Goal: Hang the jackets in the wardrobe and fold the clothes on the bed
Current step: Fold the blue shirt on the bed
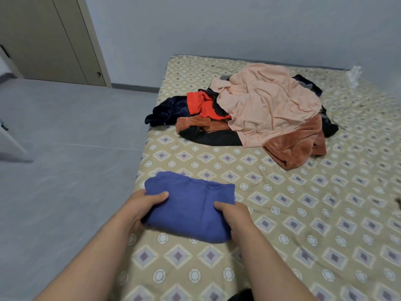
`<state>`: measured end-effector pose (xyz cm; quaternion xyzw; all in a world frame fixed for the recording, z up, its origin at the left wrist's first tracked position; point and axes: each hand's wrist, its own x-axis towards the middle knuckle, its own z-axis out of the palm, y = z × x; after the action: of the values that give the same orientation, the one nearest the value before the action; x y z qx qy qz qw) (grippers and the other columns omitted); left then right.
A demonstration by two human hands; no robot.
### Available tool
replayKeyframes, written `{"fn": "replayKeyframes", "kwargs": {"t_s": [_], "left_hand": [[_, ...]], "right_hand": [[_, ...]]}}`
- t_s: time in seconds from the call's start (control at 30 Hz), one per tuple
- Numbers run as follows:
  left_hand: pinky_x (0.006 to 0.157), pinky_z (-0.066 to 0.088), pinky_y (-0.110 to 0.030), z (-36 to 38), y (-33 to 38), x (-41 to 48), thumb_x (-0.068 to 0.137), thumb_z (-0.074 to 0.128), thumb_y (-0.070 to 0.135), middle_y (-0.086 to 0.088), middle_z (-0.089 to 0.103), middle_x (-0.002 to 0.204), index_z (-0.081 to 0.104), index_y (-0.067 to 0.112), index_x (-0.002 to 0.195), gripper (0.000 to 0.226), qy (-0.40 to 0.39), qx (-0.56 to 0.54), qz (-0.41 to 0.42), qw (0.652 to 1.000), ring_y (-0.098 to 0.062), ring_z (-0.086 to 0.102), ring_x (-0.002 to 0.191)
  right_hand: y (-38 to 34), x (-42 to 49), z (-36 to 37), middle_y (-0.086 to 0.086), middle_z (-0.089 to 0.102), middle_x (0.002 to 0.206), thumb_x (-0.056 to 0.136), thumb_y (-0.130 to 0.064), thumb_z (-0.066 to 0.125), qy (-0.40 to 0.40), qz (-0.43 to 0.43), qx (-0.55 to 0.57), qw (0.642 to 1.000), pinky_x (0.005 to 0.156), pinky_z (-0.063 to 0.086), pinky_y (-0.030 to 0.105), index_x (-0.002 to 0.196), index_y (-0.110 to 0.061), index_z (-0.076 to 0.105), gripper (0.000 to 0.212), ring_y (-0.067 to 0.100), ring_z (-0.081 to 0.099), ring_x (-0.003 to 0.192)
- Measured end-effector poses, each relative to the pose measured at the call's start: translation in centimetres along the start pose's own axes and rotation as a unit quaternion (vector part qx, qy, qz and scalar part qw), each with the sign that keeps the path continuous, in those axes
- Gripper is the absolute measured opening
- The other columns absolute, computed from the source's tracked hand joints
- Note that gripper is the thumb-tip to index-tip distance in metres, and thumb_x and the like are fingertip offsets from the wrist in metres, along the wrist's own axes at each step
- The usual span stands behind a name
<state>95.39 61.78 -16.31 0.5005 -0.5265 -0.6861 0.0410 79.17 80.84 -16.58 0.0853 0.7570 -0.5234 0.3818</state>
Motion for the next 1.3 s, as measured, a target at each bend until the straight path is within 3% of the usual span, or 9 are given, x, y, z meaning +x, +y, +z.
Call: {"fn": "replayKeyframes", "kwargs": {"t_s": [0.2,0.37,0.53,0.63,0.77,0.97,1.07,1.17,1.3], "left_hand": [[0.066,0.059,-0.037,1.2,-0.8,1.9,0.087,0.074,0.027,-0.005,0.078,0.091,0.068,0.021,0.110,0.025,-0.002,-0.069,0.035,0.997,-0.026,0.076,0.081],[0.068,0.057,-0.033,1.0,-0.1,4.5,0.085,0.070,0.015,-0.007,0.077,0.103,0.072,0.022,0.108,0.024,-0.004,-0.148,0.115,0.982,-0.025,0.074,0.094],[0.061,0.056,-0.027,-0.7,5.1,8.2,0.086,0.070,0.011,-0.002,0.078,0.093,0.076,0.029,0.088,0.020,0.011,-0.107,0.168,0.980,-0.017,0.074,0.082],[0.069,0.055,-0.033,-1.7,6.0,9.3,0.074,0.075,0.017,-0.002,0.078,0.095,0.075,0.024,0.096,0.023,0.023,-0.108,0.150,0.982,-0.018,0.075,0.085],[0.074,0.052,-0.036,-3.3,7.8,9.3,0.085,0.071,0.006,0.001,0.078,0.094,0.073,0.021,0.098,0.020,0.062,-0.129,0.107,0.984,-0.018,0.074,0.088],[0.078,0.054,-0.039,-10.3,17.6,5.4,0.085,0.071,0.010,-0.003,0.077,0.103,0.073,0.023,0.104,0.023,0.057,-0.170,0.102,0.978,-0.022,0.074,0.094],[0.078,0.053,-0.036,-15.1,23.0,2.9,0.076,0.073,0.019,-0.003,0.076,0.106,0.073,0.022,0.107,0.031,0.065,-0.180,0.121,0.974,-0.022,0.073,0.097],[0.076,0.053,-0.034,-20.1,27.2,-0.1,0.085,0.070,0.013,-0.003,0.076,0.107,0.071,0.019,0.110,0.026,0.073,-0.183,0.133,0.971,-0.021,0.073,0.098],[0.075,0.055,-0.034,-28.0,32.1,-4.5,0.092,0.063,0.010,-0.001,0.076,0.109,0.069,0.021,0.114,0.025,0.068,-0.188,0.127,0.972,-0.019,0.073,0.099]], "right_hand": [[-0.6,0.2,-0.2,0.004,0.078,0.088,0.085,-0.013,0.065,-0.064,-0.027,0.030,0.997,0.068,0.059,0.035,0.102,-0.015,0.070,0.018,0.025,0.075,0.081],[-3.2,2.1,0.8,0.010,0.076,0.094,0.078,-0.016,0.065,-0.034,-0.132,0.012,0.991,0.071,0.054,0.040,0.088,-0.019,0.073,0.013,0.032,0.073,0.088],[-5.2,4.7,3.7,0.007,0.075,0.092,0.080,-0.025,0.069,0.006,-0.164,-0.005,0.986,0.070,0.051,0.038,0.088,-0.017,0.071,0.011,0.026,0.070,0.080],[-6.0,5.5,5.3,-0.003,0.076,0.089,0.073,-0.034,0.071,0.029,-0.169,-0.026,0.985,0.072,0.055,0.038,0.089,-0.030,0.074,0.017,0.017,0.072,0.081],[-9.4,5.0,7.2,-0.005,0.076,0.084,0.082,-0.023,0.075,0.014,-0.145,-0.057,0.988,0.074,0.057,0.039,0.088,-0.038,0.073,0.017,0.016,0.073,0.082],[-20.5,-0.3,12.5,0.000,0.076,0.087,0.077,-0.029,0.069,-0.033,-0.124,-0.057,0.990,0.076,0.056,0.046,0.085,-0.030,0.074,0.009,0.025,0.072,0.086],[-26.0,-4.2,16.3,0.000,0.075,0.085,0.085,-0.019,0.067,-0.062,-0.151,-0.077,0.984,0.068,0.053,0.038,0.084,-0.024,0.072,0.008,0.019,0.070,0.078],[-30.7,-8.3,19.9,0.004,0.075,0.089,0.085,-0.017,0.067,-0.072,-0.168,-0.094,0.979,0.073,0.054,0.041,0.087,-0.018,0.072,0.005,0.028,0.069,0.083],[-37.0,-14.8,25.3,0.001,0.075,0.087,0.087,-0.014,0.068,-0.107,-0.201,-0.090,0.970,0.062,0.051,0.023,0.087,-0.019,0.072,0.006,0.010,0.066,0.073]]}}
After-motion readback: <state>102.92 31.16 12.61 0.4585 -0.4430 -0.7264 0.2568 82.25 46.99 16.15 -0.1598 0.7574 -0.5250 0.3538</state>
